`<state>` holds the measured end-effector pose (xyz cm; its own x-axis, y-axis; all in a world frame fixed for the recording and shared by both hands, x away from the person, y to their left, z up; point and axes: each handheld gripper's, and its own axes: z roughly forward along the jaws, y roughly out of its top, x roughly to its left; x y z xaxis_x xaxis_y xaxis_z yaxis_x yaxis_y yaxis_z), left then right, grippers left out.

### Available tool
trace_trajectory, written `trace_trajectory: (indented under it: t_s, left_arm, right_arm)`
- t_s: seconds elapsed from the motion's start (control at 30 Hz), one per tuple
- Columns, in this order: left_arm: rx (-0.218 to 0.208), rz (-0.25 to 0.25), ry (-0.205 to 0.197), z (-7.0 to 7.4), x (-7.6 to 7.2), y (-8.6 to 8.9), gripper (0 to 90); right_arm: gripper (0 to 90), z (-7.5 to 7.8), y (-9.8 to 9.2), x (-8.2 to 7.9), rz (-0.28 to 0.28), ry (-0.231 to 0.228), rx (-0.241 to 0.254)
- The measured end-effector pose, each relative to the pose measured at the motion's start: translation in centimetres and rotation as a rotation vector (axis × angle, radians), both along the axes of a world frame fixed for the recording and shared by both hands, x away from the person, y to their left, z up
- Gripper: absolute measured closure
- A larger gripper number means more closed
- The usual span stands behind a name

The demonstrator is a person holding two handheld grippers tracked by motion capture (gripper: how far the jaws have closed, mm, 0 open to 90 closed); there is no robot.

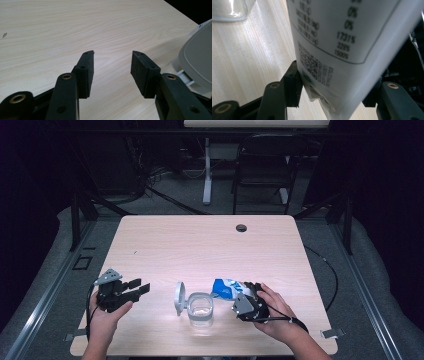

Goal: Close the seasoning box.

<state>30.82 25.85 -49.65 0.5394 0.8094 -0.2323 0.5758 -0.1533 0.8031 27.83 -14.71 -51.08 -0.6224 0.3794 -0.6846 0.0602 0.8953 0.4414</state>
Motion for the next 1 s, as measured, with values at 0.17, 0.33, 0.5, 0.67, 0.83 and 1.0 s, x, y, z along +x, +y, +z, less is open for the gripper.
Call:
trace_trajectory:
  t_s: [0.17, 0.33, 0.5, 0.67, 0.83, 1.0]
  left_arm:
    - [0.011, 0.002, 0.009, -0.29, -0.03, -0.05, 53.9]
    - [0.01, -0.001, 0.002, 0.1, -0.28, 0.05, 53.8]
    - [0.009, 0.004, 0.006, -0.06, -0.3, 0.18, 53.8]
    - [0.012, 0.002, 0.003, 0.0, -0.36, 0.13, 53.8]
    - [0.013, 0.002, 0.001, -0.02, -0.41, 0.03, 53.9]
    - [0.014, 0.0, 0.004, -0.07, -0.42, 0.06, 53.9]
  right_arm:
    - [45.7, 0.17, 0.2, -0.05, 0.01, -0.005, -0.027]
    - [45.7, 0.01, 0.32, -0.03, 0.008, -0.006, -0.024]
    - [45.7, 0.11, 0.38, -0.23, 0.012, -0.021, -0.05]
    - [45.7, 0.28, 0.5, -0.28, 0.023, -0.037, -0.086]
    - [45.7, 0.73, 0.5, -0.41, 0.017, -0.061, -0.189]
    - [45.7, 0.46, 0.61, -0.45, 0.026, -0.069, -0.2]
